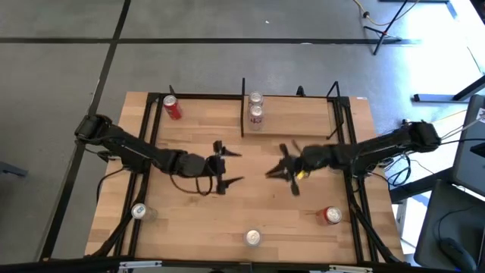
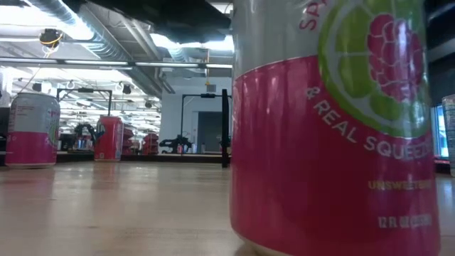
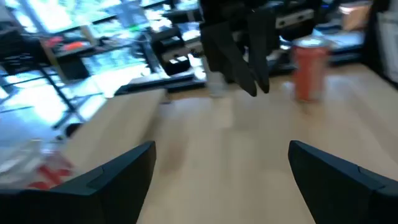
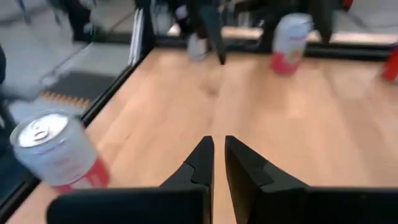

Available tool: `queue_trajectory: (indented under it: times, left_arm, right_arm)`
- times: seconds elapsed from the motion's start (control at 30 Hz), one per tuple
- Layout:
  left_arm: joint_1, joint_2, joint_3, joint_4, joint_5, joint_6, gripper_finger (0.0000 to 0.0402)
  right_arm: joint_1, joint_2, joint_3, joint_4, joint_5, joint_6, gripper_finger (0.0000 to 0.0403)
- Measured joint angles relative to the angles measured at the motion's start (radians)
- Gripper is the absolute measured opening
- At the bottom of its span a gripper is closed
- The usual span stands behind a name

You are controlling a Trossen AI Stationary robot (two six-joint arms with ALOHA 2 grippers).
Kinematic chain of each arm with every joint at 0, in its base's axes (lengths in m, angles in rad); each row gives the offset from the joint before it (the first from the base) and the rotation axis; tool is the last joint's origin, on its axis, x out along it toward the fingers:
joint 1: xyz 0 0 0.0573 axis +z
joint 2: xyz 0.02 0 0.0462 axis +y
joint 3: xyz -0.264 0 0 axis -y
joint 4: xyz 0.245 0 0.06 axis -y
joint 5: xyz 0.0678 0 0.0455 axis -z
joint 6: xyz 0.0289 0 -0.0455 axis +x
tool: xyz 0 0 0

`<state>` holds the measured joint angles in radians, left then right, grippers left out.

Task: Place canned beverage on shelf
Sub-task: Put the bottom pink white soda can on the shelf

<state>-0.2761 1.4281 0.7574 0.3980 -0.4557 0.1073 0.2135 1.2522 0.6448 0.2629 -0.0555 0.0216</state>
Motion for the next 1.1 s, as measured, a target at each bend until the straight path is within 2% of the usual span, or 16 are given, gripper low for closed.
queue_trajectory:
  times: [0.13, 0.4, 0.5, 0.67, 0.83, 0.97, 1.1]
  left_arm:
    - [-0.092, 0.001, 0.000, -0.006, -0.004, -0.052, 0.0351]
    - [-0.258, 0.005, 0.000, -0.020, -0.025, -0.209, 0.0351]
    - [-0.293, 0.010, 0.000, -0.022, -0.034, -0.281, 0.0351]
    - [-0.360, 0.032, 0.000, -0.021, -0.124, -0.360, 0.0351]
    - [-0.431, 0.044, 0.000, -0.026, -0.171, -0.380, 0.0351]
    - [-0.474, 0.045, 0.000, -0.027, -0.196, -0.409, 0.0351]
    - [-0.502, 0.045, 0.000, -0.028, -0.224, -0.421, 0.0351]
  right_arm:
    - [0.140, 0.077, 0.114, -0.112, 0.044, 0.025, 0.0028]
    - [0.289, 0.180, 0.244, -0.094, 0.045, 0.209, 0.0039]
    - [0.323, 0.230, 0.299, -0.089, 0.045, 0.216, 0.0076]
    - [0.374, 0.360, 0.414, -0.083, 0.048, 0.207, 0.0177]
    - [0.378, 0.459, 0.533, -0.206, 0.037, 0.177, 0.0273]
    - [0.375, 0.479, 0.605, -0.337, 0.040, 0.183, 0.0320]
    - [0.376, 0.483, 0.619, -0.302, 0.041, 0.185, 0.0346]
